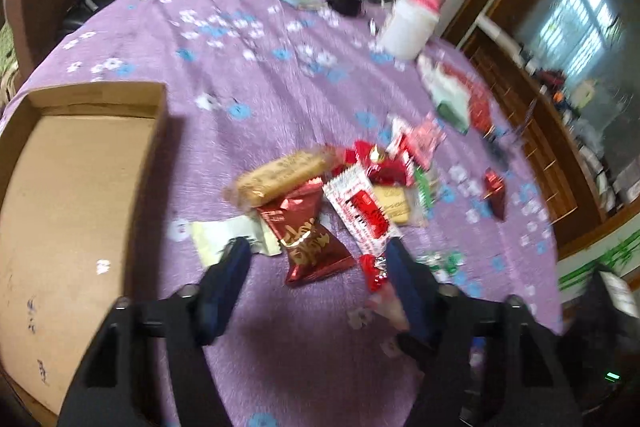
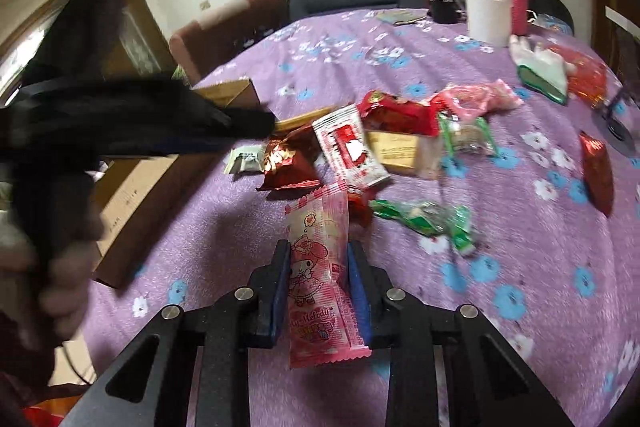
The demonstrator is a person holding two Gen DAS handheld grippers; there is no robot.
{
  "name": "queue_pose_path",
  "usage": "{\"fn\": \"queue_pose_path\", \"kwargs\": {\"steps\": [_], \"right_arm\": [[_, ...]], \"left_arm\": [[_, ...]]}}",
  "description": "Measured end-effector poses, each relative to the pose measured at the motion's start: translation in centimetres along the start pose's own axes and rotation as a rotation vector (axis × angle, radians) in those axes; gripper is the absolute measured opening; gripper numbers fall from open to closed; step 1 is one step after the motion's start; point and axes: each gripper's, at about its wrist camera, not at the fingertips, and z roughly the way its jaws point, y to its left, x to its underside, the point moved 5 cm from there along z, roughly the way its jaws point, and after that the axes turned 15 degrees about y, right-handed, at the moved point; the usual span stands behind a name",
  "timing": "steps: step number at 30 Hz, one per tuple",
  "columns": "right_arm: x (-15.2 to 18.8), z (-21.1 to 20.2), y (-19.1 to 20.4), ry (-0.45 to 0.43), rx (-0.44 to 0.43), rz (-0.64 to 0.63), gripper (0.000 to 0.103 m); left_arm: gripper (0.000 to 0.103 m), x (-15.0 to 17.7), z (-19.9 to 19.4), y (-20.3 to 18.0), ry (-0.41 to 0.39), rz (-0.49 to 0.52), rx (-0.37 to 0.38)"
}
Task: Organize snacks
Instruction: 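Grasp the red triangular candy packet with the left tool while the right tool grasps the pink cartoon bar, then carry both packets into the cardboard tray and open both tools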
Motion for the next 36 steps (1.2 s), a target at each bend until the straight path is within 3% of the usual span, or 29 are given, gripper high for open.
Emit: {"fn": "queue_pose_path", "kwargs": {"steps": [2,11,12,14,23,31,36], "right_arm": [[0.5,-0.2,-0.7,-0.004,-0.016,0.029,0.030],[0.6,0.5,-1.0,0.030,-0.036,0.054,0.030],[0.8,0.5,-1.0,0.034,-0.032,0.060,0.030],[0.8,0.8,-1.2,0.043,-0.026,0.068,0.030],[0.8,1.2,-1.7,0.045,-0.015,0.075,0.030],[0.7,1.1,-1.6,0.031,-0.015,0.069,0.030],[1.2,-1.8,0.7,-0.010,-0.043,0.052,0.030]], "left_arm": [[0.050,-0.2,1.4,-0.3,0.027,0.008,-0.035],[0.050,-1.5,4.4,-0.3,0.033,0.020,-0.132],[0.039,-1.5,4.7,-0.7,0.027,0.042,-0.152],[0.030,-1.5,4.7,-1.1,0.010,0.060,-0.157],[0.027,0.2,0.7,0.1,-0.047,-0.009,0.032],[0.027,3.1,-6.1,2.6,-0.169,-0.024,0.095],[0.027,5.5,-10.3,6.2,-0.249,-0.045,0.100]]}}
